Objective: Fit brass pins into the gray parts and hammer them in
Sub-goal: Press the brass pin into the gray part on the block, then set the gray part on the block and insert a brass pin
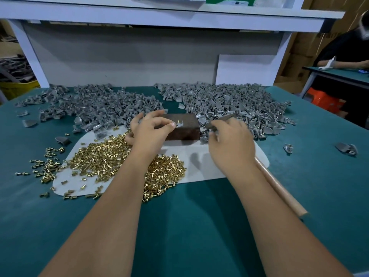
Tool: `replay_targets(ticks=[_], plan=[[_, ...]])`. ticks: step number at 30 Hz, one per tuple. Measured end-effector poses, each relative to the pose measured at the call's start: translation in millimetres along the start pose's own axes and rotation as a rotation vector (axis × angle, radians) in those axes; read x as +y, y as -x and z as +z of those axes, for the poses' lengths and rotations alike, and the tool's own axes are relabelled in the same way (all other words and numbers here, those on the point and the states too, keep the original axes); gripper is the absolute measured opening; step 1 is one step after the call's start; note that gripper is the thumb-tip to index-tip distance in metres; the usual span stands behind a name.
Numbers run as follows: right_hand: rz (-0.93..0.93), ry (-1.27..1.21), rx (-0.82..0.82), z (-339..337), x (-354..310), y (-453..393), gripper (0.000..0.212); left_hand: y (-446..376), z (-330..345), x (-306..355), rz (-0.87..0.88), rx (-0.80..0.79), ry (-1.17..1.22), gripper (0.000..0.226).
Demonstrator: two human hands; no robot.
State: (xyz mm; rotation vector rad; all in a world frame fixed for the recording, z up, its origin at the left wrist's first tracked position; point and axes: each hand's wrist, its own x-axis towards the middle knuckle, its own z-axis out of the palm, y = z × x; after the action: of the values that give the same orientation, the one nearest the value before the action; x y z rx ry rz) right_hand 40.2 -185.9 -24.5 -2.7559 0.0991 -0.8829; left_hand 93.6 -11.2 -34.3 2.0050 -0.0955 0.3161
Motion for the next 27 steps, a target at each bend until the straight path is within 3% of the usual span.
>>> replay_targets(ticks=[7, 13, 21, 27], plan=[[-0.238, -0.145, -0.113, 17, -28, 4, 0.052, -1, 0, -2, 0.067, -0.044, 0.014, 0.016], [-0.344, -0.133, -0.096, 22, -28, 4, 0.023, 0, 1, -4, 0.145, -0.144, 0.004, 0.009], [-0.428, -0.153, -0.070, 19, -24, 3, 0.021, 0, 1, -7, 0.206, -0.242, -0.030, 0.012], [-0.439, -0.233, -0.031, 21, -28, 5, 0.016, 0, 9, -7, 0.256, -0.230, -0.091, 0.034]])
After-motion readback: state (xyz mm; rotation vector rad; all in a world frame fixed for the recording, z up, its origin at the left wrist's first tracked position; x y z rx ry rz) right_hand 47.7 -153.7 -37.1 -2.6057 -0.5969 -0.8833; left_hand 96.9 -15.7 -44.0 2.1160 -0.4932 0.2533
